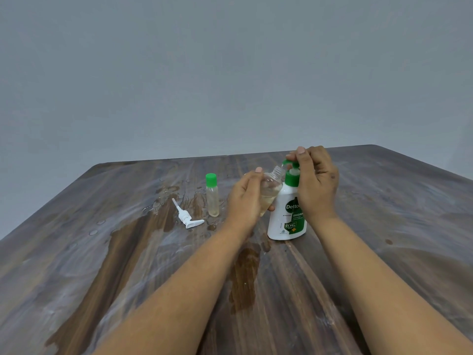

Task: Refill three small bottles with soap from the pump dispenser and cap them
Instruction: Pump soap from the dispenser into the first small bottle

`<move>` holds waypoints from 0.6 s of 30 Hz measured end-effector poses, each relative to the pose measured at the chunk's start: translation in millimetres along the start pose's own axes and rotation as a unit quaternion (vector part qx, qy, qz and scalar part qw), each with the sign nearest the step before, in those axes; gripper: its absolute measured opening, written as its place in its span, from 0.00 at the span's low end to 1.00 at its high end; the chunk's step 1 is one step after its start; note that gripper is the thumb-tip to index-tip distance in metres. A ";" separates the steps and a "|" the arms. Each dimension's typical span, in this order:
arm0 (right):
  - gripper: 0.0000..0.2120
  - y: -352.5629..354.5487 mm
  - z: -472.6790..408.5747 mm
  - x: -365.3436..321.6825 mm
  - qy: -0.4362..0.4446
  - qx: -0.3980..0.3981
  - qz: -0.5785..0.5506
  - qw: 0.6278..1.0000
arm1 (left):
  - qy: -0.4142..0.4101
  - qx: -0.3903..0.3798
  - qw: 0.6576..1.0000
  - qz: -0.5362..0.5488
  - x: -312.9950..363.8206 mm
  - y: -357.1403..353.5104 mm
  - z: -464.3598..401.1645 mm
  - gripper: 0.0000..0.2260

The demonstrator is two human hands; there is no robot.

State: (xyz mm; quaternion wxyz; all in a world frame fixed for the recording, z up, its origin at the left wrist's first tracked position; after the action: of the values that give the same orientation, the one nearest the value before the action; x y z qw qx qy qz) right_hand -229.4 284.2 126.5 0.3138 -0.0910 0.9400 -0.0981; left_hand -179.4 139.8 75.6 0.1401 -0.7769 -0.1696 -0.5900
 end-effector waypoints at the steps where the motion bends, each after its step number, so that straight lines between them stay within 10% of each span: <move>1: 0.14 -0.8 -0.1 -0.2 0.003 -0.006 0.003 1.000 | 0.000 0.000 1.000 0.000 0.0 0.0 0.1 0.15; 18: 0.14 -3.1 -0.3 1.5 -0.007 -0.018 0.011 1.000 | -0.009 -0.001 1.000 -0.003 0.0 1.0 -1.1 0.15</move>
State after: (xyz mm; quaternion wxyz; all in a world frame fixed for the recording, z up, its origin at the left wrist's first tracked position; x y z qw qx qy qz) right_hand -230.4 280.9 126.6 0.3197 -0.0866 0.9404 -0.0771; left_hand -179.9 138.4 75.9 0.1362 -0.7814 -0.1731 -0.5839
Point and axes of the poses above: each hand's wrist, its own z-axis away from the middle knuckle, its own y-axis out of the back of the hand, x = y × z, the point moved 9 cm from there along -z, towards the middle knuckle, and after that the axes turned 11 degrees about -z, right-handed, at the moved point
